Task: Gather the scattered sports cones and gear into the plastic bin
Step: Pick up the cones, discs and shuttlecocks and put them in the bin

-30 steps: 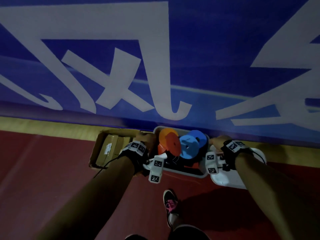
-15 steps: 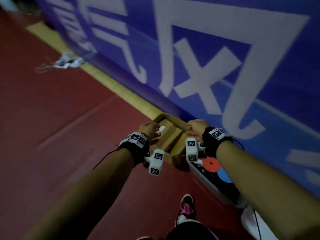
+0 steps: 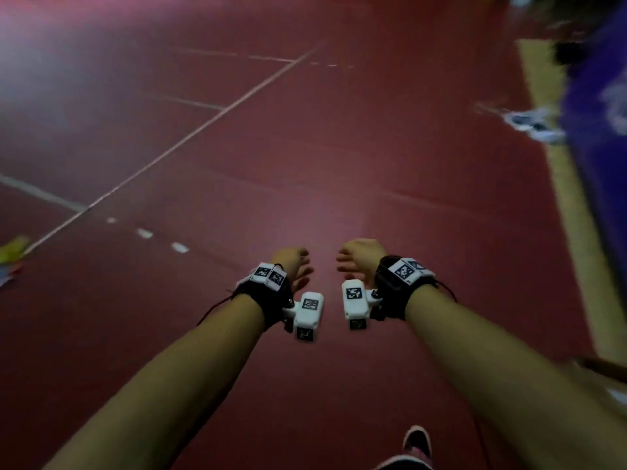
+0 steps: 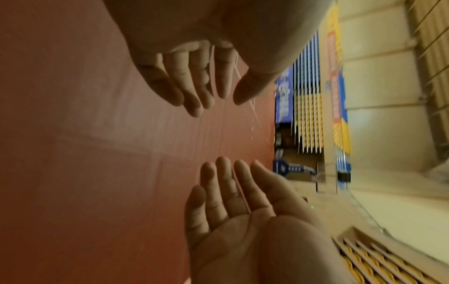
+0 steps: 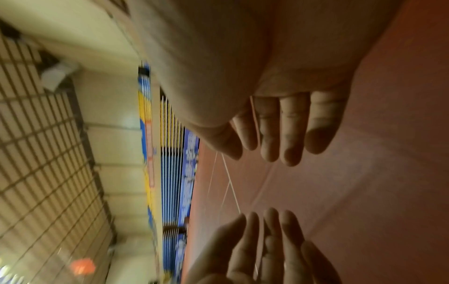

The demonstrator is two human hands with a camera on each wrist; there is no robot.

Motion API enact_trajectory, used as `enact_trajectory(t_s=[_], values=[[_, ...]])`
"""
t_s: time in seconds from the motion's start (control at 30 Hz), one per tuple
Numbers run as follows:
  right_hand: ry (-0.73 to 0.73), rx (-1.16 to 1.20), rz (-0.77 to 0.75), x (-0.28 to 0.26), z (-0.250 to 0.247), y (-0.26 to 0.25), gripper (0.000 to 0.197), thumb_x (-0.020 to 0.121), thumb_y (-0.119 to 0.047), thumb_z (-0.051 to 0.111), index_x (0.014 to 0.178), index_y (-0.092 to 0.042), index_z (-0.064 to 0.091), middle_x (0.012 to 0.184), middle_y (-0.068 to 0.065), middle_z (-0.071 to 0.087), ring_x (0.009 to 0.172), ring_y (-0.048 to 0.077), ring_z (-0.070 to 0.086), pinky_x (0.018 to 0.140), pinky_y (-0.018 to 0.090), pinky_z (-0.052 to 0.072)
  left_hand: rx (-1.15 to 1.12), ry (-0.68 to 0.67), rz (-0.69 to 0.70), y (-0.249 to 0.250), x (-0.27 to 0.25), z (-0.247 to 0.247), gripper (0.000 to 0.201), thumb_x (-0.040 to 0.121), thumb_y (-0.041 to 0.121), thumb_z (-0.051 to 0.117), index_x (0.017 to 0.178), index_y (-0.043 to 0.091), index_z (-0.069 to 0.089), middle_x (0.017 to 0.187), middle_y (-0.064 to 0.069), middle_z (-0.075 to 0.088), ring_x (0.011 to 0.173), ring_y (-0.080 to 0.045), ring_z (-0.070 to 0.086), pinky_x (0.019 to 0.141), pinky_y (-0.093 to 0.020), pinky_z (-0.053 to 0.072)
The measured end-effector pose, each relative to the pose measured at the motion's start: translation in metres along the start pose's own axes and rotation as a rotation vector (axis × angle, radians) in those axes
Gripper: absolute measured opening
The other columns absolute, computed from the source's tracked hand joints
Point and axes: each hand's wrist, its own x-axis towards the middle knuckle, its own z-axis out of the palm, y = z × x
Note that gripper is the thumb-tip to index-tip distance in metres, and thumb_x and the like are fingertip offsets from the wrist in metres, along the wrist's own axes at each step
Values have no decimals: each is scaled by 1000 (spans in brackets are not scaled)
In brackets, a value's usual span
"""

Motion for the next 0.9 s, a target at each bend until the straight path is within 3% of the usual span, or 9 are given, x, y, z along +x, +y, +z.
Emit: enact_trajectory(t_s=[0.03,0.13,0.2,0.3,0.4,0.5,0.63,0.77,0.9], values=[[-63,-61,-4,13,57,-9,23,94,-11,49,72,-15,52,69,1,53,55,16,52,45,23,38,-61,79,25,8,12,-51,17,98,18,47,84,15,57,97,0,62,77,-15,61,65,-26,41],[-186,-169,-43,34,163,-25,17,93,-11,52,76,-13,55,76,4,59,65,20,58,54,27,44,-136,222,66,21,31,-147,19,95,15,48,78,15,55,82,-1,59,67,-15,59,59,-24,38],[-275,-236,-57,54,230,-35,22,92,-8,51,71,-15,50,71,6,53,59,21,51,53,27,38,-216,311,38,20,50,-210,16,93,14,49,79,14,56,73,-1,56,61,-15,57,57,-24,37],[-419,-279,-34,98,335,-50,34,91,-2,43,64,-20,37,60,4,34,48,14,31,47,23,20,-331,436,12,20,85,-309,20,94,11,45,107,7,60,83,-5,59,69,-18,60,59,-26,42],[-534,-293,-5,150,451,-62,40,93,-3,36,60,-23,27,58,1,21,43,11,18,47,22,10,-423,625,35,34,116,-408,40,92,16,49,132,12,46,97,-5,59,74,-20,63,57,-30,46],[-601,-356,5,174,559,-84,37,92,-1,38,62,-22,31,58,2,26,44,13,24,43,19,16,-451,791,51,64,125,-499,46,91,13,54,134,18,37,91,-4,56,68,-17,62,53,-28,44],[-763,-397,29,184,707,-120,35,95,-3,36,65,-21,33,56,2,30,38,14,26,38,17,18,-527,949,101,106,121,-621,48,92,14,53,137,18,36,102,-5,60,73,-16,63,55,-27,46],[-905,-493,-44,172,835,-135,30,92,1,40,69,-18,39,61,5,33,48,15,28,44,22,19,-625,1118,88,119,133,-723,54,90,13,56,138,21,32,98,-4,59,74,-18,63,54,-27,46],[-1014,-627,-100,183,938,-133,16,94,-3,51,80,-10,53,68,10,53,57,20,45,50,26,33,-707,1148,16,121,184,-822,63,88,15,58,142,23,26,108,-11,63,74,-19,64,51,-27,45]])
